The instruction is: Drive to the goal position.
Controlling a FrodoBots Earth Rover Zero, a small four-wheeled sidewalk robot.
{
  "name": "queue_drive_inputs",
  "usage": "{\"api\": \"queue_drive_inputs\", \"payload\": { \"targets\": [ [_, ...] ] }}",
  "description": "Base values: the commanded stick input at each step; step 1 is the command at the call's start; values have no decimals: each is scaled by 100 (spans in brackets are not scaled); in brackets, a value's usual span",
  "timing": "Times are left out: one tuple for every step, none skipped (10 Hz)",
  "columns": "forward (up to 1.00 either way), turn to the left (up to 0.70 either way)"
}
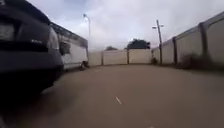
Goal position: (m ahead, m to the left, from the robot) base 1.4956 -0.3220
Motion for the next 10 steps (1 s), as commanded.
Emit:
{"api": "queue_drive_inputs", "payload": {
  "targets": [
    [50, 0],
    [50, 0],
    [50, 0],
    [50, 0],
    [50, 0],
    [50, 0],
    [50, 0],
    [50, 14],
    [50, 43],
    [50, 50]
  ]
}}
